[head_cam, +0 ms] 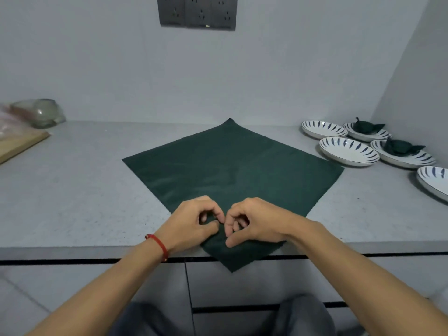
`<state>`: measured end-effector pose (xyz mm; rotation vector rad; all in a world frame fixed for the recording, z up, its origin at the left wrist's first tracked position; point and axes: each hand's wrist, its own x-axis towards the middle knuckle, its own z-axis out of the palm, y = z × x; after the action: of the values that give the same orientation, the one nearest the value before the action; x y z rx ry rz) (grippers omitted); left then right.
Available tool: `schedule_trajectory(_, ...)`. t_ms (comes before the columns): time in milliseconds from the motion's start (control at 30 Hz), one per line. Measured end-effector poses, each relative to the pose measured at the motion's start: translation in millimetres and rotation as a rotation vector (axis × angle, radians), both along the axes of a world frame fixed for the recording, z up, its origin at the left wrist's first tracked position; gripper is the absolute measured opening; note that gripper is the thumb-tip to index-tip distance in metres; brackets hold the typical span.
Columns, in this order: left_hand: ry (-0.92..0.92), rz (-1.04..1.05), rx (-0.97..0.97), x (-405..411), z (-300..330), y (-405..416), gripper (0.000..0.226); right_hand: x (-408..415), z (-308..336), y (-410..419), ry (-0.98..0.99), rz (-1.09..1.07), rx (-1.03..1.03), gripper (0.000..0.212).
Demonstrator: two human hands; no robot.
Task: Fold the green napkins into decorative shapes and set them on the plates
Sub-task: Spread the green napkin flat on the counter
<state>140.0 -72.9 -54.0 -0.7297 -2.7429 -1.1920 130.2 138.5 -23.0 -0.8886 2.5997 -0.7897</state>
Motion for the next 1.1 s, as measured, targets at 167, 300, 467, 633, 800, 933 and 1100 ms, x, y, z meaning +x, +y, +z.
schedule_trajectory(167,-0.126,-0.056,0.093,0.6,6.4,-3.5,0.015,-12.2,0.5,4.3,-0.098,0.006,-0.056,0.013)
schedule_trajectory(300,-0.289,-0.12,0.132,-4.8,20.5,-11.5,0.044,-27.0,7.6,10.9,-0.156,-0.041,-0.189,0.013)
schedule_trajectory(467,-0.083,-0.08,-0.074,-32.6,24.6,-2.7,0.034,-53.8,13.6,13.1,-0.127,-0.058,-0.178,0.024)
schedule_trajectory(633,-0.013,0.04,-0.051,-73.7,38.1,8.8,0.025,-75.3,34.6,41.1,-0.13,-0.167,-0.238,0.039)
schedule_trajectory(800,-0.094,0.191,-0.19,-134.2,42.0,16.2,0.03,-100.0,29.4,70.1,-0.129,-0.167,-0.228,0.045)
schedule_trajectory(933,-0.069,0.28,-0.321,-191.8,37.2,27.6,0.032,-155.4,10.0,66.7,0.197,-0.335,-0.126,0.005)
schedule_trajectory(1100,0.003,0.427,-0.413,-278.8,40.6,39.8,0.031,-258.7,3.6,58.3,0.219,-0.54,-0.153,0.036)
